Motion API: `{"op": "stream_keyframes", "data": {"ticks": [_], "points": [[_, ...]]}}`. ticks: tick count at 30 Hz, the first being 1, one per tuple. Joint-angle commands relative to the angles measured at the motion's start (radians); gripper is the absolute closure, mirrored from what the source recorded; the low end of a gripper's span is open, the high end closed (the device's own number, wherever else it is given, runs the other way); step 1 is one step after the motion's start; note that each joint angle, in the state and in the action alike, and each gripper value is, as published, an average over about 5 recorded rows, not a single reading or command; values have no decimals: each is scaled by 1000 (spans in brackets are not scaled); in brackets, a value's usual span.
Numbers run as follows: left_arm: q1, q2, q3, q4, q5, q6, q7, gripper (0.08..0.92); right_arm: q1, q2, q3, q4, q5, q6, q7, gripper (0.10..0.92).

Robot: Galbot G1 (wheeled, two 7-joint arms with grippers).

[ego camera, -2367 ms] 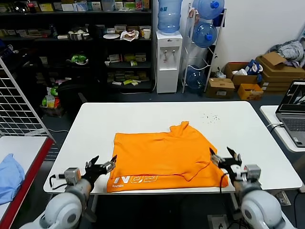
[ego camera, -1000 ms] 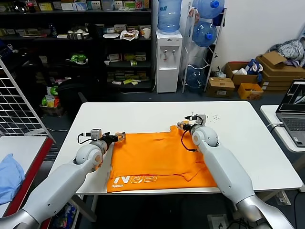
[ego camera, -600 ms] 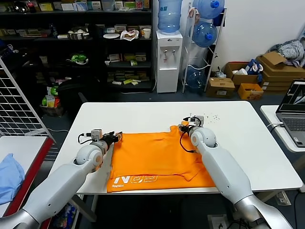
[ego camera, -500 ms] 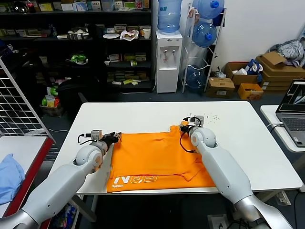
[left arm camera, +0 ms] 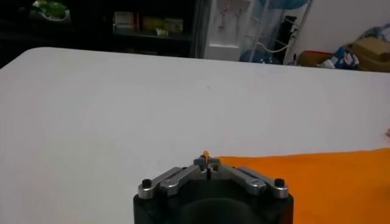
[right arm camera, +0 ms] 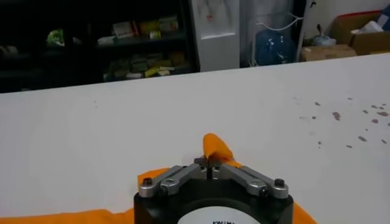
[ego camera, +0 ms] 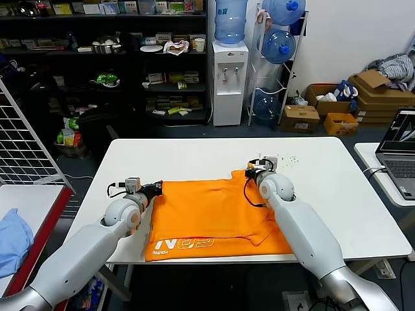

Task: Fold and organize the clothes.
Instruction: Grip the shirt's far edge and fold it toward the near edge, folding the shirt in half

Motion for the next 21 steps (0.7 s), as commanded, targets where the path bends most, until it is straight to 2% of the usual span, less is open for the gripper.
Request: {"op": "stream_keyframes", "data": {"ticks": [1, 21], "points": [[34, 26, -37, -83, 9, -12, -14, 907, -66, -54, 25, 125, 29, 16, 12, 902], [316, 175, -194, -508, 24, -15, -55, 907, -420, -294, 188, 590, 148, -43, 74, 902]]}}
